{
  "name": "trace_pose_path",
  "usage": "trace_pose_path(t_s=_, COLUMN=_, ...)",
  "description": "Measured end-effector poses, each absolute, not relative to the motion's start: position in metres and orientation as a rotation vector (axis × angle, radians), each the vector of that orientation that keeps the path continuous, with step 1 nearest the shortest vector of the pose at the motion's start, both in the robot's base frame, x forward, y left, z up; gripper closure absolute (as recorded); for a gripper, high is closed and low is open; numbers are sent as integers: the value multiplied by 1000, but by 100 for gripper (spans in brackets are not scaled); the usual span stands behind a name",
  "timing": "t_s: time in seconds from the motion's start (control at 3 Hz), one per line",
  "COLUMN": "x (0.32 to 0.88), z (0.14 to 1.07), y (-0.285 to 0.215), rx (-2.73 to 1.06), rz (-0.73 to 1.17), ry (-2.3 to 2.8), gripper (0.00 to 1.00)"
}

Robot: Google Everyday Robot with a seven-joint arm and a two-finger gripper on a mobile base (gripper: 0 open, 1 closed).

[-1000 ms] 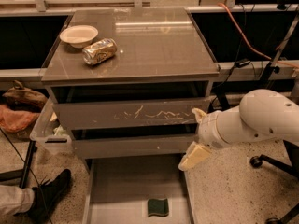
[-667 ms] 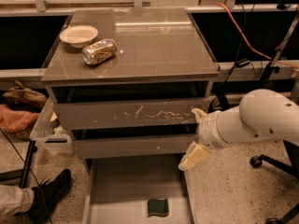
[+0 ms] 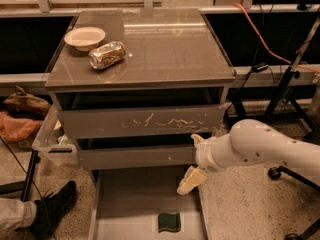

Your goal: Pick sponge from bottom drawer and place on counter

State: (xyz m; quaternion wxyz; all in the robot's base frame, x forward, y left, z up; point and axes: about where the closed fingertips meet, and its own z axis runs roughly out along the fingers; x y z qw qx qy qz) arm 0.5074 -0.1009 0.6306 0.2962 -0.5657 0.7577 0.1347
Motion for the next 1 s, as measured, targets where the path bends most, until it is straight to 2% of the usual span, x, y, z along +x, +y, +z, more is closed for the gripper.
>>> trace_pose_path(t_s=0.33, x=514, z=573, y=-85, rx=-1514, rz=348, ry=2044, gripper=0)
trace_pose_path(t_s=1.0, x=516, z=549, y=-84, rx=-1508, rz=356, ry=2089, gripper=0)
